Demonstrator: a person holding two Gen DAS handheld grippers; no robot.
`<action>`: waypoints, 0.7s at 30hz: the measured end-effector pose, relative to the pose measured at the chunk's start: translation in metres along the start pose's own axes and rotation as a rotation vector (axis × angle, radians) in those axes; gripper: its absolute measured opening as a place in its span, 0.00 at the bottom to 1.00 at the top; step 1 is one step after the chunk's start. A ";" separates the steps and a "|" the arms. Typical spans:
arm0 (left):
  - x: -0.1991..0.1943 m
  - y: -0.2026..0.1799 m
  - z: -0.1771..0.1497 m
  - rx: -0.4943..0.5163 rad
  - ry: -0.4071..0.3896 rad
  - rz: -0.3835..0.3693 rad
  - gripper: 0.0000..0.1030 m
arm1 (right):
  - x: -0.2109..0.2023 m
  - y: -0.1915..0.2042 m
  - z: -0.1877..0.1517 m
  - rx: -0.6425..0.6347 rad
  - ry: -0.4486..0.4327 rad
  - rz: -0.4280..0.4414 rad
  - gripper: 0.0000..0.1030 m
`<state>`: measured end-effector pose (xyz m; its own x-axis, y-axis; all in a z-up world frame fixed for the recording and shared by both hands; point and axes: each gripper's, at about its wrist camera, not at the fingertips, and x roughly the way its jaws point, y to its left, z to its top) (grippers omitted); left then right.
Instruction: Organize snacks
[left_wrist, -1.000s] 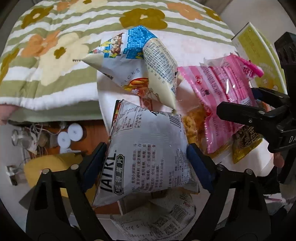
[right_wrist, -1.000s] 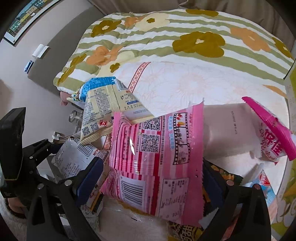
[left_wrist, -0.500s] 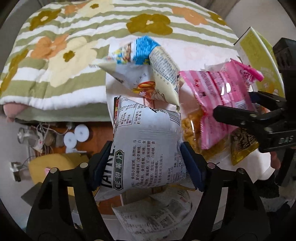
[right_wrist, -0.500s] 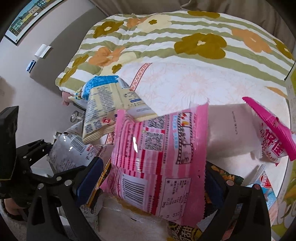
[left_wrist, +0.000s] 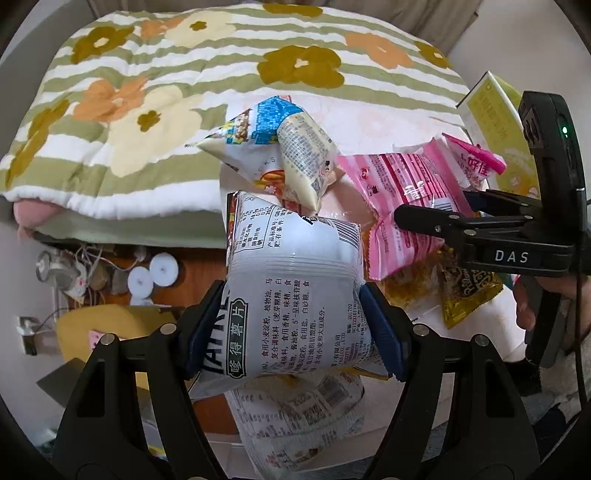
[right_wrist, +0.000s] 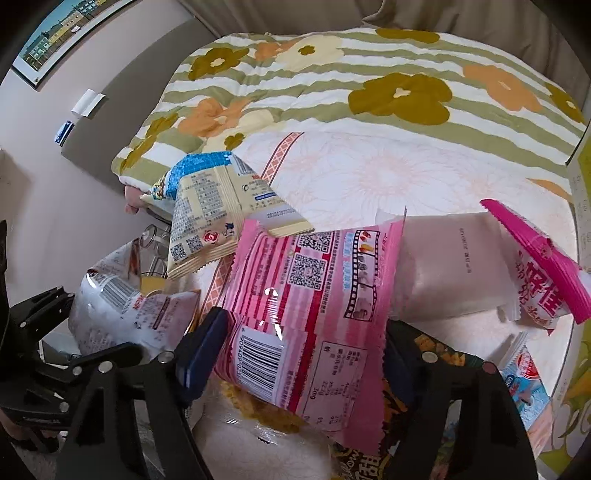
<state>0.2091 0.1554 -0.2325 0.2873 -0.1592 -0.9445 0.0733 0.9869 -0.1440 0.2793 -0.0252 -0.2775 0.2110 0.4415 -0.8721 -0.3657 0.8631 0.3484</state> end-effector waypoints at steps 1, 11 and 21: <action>-0.002 0.000 -0.001 -0.003 -0.003 -0.003 0.68 | -0.002 0.001 -0.001 -0.002 -0.005 -0.002 0.66; -0.046 -0.010 -0.007 0.018 -0.109 -0.010 0.68 | -0.055 0.010 -0.013 0.038 -0.122 0.004 0.61; -0.088 -0.049 0.024 0.117 -0.239 -0.045 0.68 | -0.153 -0.011 -0.019 0.135 -0.322 -0.032 0.61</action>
<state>0.2030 0.1199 -0.1355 0.4978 -0.2186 -0.8393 0.1967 0.9710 -0.1362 0.2339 -0.1068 -0.1539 0.5035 0.4495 -0.7378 -0.2359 0.8931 0.3831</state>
